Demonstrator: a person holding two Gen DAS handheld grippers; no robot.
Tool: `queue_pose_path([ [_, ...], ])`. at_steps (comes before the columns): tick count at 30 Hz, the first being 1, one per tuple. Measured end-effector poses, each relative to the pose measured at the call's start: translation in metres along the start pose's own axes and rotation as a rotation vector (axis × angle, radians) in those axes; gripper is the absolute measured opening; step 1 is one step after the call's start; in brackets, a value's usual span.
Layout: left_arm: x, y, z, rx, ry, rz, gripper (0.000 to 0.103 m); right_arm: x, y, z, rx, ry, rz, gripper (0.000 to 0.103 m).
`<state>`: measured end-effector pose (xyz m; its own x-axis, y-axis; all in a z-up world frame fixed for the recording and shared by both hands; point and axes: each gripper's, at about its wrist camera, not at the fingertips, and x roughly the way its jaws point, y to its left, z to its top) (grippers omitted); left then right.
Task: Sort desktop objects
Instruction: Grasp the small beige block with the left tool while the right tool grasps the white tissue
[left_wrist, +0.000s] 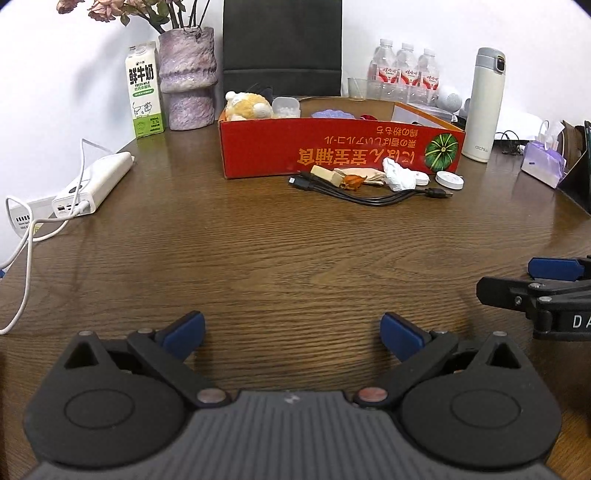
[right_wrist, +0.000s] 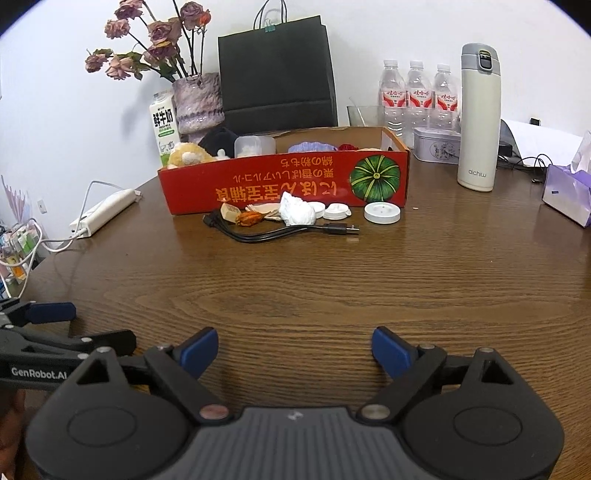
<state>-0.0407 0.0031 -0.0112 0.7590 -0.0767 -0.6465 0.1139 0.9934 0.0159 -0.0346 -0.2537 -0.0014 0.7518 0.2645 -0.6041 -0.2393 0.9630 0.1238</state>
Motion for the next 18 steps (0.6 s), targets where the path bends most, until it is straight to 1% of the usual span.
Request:
queue_pose_path([
  [3,0.004,0.000,0.008,-0.004,-0.001,0.014,0.103,-0.005,-0.002,0.001,0.026,-0.039,-0.014,0.090],
  [5,0.008,0.000,0.023,0.010,-0.029,0.008,0.103,-0.004,-0.004,0.008,0.025,-0.057,0.000,0.090],
  [7,0.013,-0.002,0.042,0.019,-0.066,-0.001,0.103,0.002,-0.006,0.022,-0.004,-0.070,-0.020,0.087],
  [8,0.018,-0.003,0.052,0.026,-0.076,-0.011,0.103,0.004,-0.006,0.029,-0.023,-0.085,-0.041,0.083],
  [10,0.031,-0.003,0.071,0.033,-0.090,-0.040,0.103,0.011,-0.009,0.046,-0.049,-0.118,-0.079,0.081],
  [11,0.039,-0.003,0.080,0.034,-0.096,-0.051,0.103,0.016,-0.012,0.055,-0.055,-0.138,-0.091,0.078],
  [12,0.047,-0.003,0.087,0.036,-0.096,-0.065,0.103,0.020,-0.016,0.062,-0.055,-0.145,-0.097,0.073],
  [13,0.056,-0.002,0.094,0.039,-0.090,-0.080,0.103,0.028,-0.020,0.072,-0.047,-0.142,-0.097,0.071],
  [15,0.070,0.001,0.106,0.027,-0.089,-0.088,0.098,0.043,-0.025,0.089,-0.017,-0.125,-0.061,0.062],
  [17,0.080,0.008,0.111,0.025,-0.090,-0.095,0.082,0.061,-0.023,0.105,-0.021,-0.096,-0.004,0.060],
  [18,0.083,0.010,0.113,0.025,-0.084,-0.111,0.079,0.071,-0.020,0.109,-0.039,-0.084,0.017,0.060],
])
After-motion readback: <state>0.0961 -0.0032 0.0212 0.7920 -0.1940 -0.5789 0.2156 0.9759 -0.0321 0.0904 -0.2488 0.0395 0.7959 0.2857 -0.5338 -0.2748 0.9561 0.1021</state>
